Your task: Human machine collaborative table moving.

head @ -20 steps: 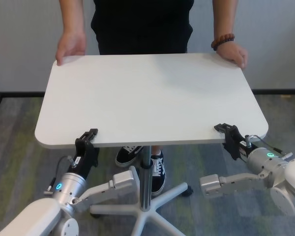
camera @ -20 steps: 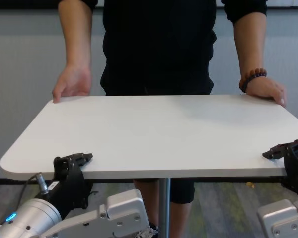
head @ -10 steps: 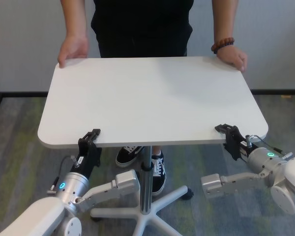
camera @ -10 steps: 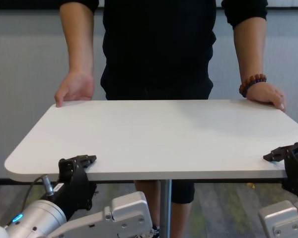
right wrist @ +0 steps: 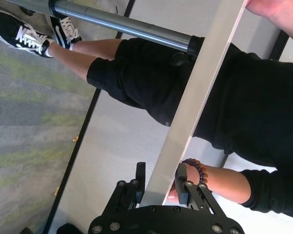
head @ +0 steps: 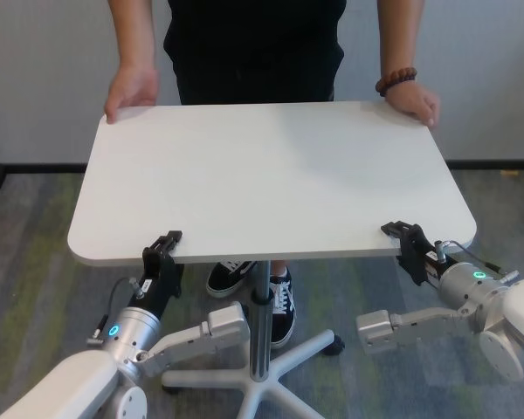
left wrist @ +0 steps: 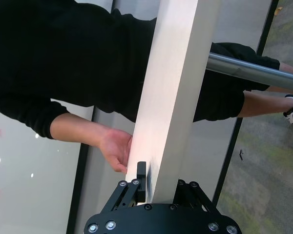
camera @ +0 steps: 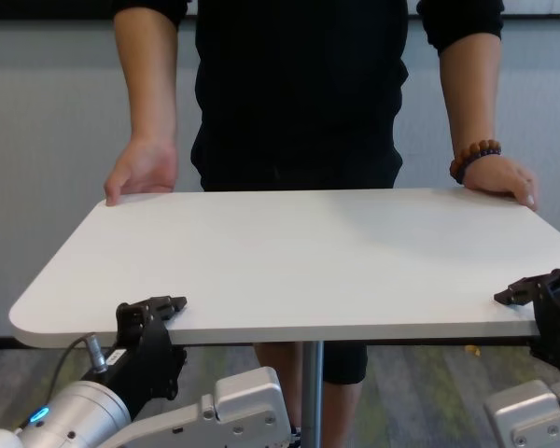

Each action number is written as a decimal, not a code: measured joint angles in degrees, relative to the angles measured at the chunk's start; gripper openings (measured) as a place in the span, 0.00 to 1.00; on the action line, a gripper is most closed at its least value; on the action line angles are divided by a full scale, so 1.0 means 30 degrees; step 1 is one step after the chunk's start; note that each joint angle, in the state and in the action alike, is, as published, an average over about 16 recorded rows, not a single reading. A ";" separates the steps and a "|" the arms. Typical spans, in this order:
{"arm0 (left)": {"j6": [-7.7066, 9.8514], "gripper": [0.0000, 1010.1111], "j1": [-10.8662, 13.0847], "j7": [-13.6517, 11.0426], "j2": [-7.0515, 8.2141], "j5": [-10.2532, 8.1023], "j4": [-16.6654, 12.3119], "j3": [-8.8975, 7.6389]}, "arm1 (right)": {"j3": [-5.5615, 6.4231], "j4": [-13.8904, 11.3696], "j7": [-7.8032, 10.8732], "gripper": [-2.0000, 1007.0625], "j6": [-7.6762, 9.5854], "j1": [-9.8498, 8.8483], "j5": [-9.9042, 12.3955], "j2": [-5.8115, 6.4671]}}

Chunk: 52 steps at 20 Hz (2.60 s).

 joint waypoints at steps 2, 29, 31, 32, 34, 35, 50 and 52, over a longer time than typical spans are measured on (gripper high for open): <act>-0.0010 0.27 -0.0019 0.0019 -0.0011 -0.0005 0.0052 0.0021 | -0.0033 -0.0022 0.0025 0.34 0.0050 0.0011 -0.0016 0.0024; -0.0002 0.34 0.0017 -0.0044 0.0010 -0.0032 -0.0011 -0.0010 | 0.0003 0.0035 0.0053 0.46 0.0034 -0.0015 -0.0033 0.0050; 0.0000 0.38 0.0021 -0.0046 0.0012 -0.0035 -0.0018 -0.0015 | 0.0006 0.0046 0.0056 0.51 0.0030 -0.0017 -0.0032 0.0048; 0.0002 0.40 0.0022 -0.0047 0.0013 -0.0036 -0.0022 -0.0017 | 0.0007 0.0051 0.0057 0.54 0.0028 -0.0018 -0.0032 0.0046; 0.0005 0.45 0.0024 -0.0048 0.0015 -0.0038 -0.0028 -0.0022 | 0.0009 0.0059 0.0060 0.60 0.0025 -0.0020 -0.0031 0.0045; 0.0006 0.48 0.0024 -0.0048 0.0015 -0.0039 -0.0030 -0.0023 | 0.0009 0.0061 0.0061 0.63 0.0025 -0.0021 -0.0030 0.0044; 0.0014 0.92 0.0023 -0.0063 0.0034 -0.0039 -0.0046 -0.0021 | 0.0021 0.0043 0.0040 0.98 0.0030 -0.0015 -0.0001 0.0032; 0.0018 0.95 0.0059 -0.0072 0.0069 -0.0034 -0.0117 -0.0011 | 0.0022 0.0023 0.0031 0.99 0.0034 -0.0020 0.0004 0.0036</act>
